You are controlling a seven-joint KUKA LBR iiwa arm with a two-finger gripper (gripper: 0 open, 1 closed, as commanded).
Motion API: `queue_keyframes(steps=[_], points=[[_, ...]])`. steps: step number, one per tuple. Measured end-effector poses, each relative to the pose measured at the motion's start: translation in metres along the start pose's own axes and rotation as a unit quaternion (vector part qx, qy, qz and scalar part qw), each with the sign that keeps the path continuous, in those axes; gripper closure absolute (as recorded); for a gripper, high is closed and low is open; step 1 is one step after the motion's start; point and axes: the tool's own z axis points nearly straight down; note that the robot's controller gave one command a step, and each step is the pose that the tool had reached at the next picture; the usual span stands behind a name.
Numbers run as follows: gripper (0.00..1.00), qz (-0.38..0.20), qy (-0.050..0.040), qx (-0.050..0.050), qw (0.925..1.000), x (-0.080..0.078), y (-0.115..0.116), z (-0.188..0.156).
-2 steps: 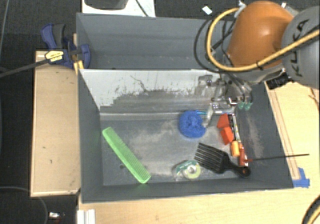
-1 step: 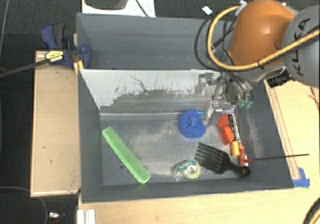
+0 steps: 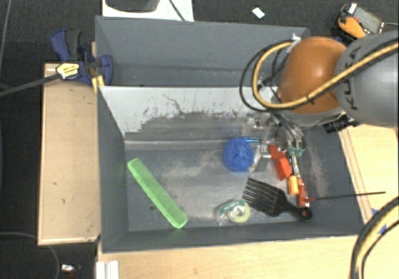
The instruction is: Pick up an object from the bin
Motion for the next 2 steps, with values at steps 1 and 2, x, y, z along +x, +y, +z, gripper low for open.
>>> queue_keyframes(steps=[1, 2], points=[[0.0, -0.011, 0.0014, 0.0, 0.9999, 0.005, -0.007, 0.021], [0.0, 0.091, 0.0009, 0.0, 0.9959, 0.008, -0.012, 0.032]])
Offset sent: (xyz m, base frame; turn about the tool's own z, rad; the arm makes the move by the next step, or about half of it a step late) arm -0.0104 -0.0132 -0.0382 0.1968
